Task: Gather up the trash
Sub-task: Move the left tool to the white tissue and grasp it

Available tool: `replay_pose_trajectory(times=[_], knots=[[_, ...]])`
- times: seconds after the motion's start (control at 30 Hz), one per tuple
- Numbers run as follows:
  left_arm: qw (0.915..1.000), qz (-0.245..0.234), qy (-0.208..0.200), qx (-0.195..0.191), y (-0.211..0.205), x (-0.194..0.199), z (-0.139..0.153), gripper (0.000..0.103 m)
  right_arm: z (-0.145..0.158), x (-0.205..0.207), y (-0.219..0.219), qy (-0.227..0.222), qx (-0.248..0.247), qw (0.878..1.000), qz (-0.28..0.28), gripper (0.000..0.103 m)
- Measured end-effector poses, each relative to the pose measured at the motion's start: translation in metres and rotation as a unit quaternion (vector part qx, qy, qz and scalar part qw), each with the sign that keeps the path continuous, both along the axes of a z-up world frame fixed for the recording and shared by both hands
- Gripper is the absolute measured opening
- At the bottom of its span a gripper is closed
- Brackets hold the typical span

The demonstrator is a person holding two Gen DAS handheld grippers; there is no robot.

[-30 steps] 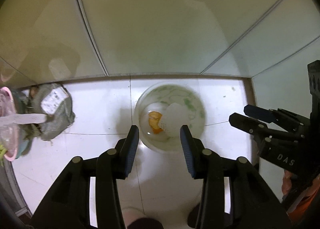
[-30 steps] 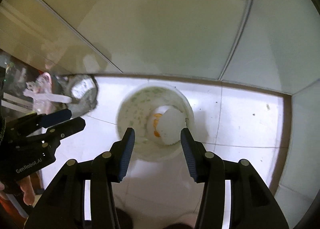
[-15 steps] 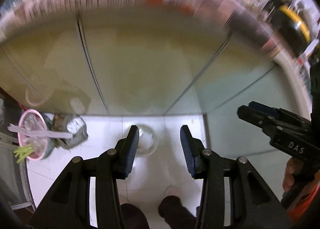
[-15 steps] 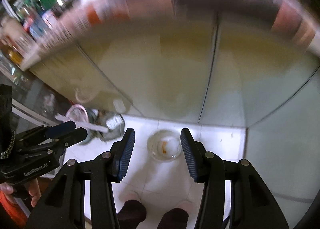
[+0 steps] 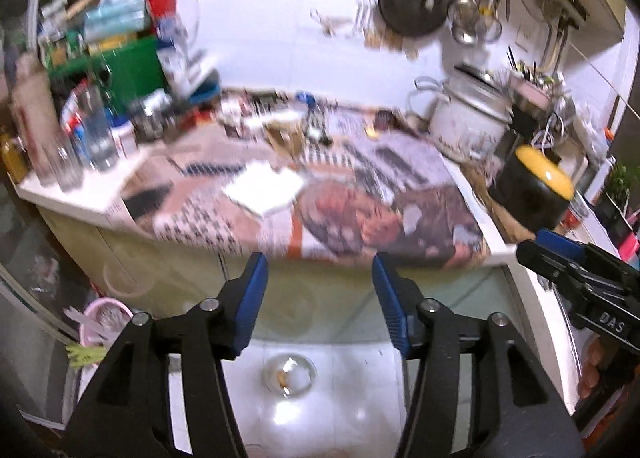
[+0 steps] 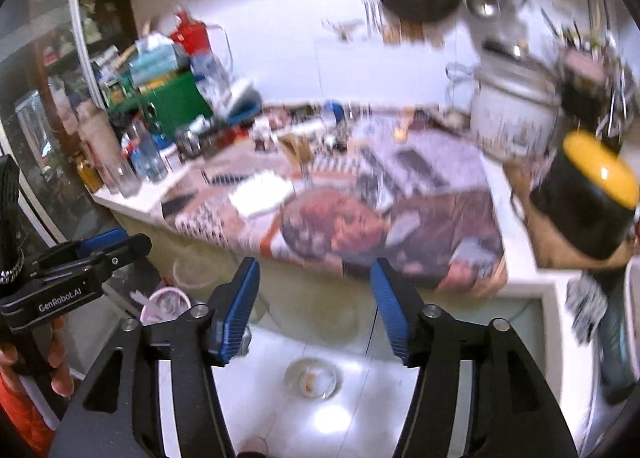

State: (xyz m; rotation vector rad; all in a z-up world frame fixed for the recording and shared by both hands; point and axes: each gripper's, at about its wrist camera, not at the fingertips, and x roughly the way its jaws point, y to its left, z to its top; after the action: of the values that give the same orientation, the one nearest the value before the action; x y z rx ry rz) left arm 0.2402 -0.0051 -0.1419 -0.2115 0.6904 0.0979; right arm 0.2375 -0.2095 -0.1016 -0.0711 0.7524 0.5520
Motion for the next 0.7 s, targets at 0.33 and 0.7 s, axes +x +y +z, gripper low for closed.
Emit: replay_pose_trajectory(times=[0.33, 0.7], knots=[[0.9987, 0.026, -0.025, 0.037, 0.062, 0.05, 0.013, 0.082, 0.007, 0.05, 0.046, -0.002, 0.005, 1.0, 0.006, 0.062], [0.9961, -0.052, 0.072, 0.0, 0.178, 0.198, -0.045, 0.082, -0.045, 0.158, 0.131, 0.105, -0.003, 0.992, -0.067, 0.062]])
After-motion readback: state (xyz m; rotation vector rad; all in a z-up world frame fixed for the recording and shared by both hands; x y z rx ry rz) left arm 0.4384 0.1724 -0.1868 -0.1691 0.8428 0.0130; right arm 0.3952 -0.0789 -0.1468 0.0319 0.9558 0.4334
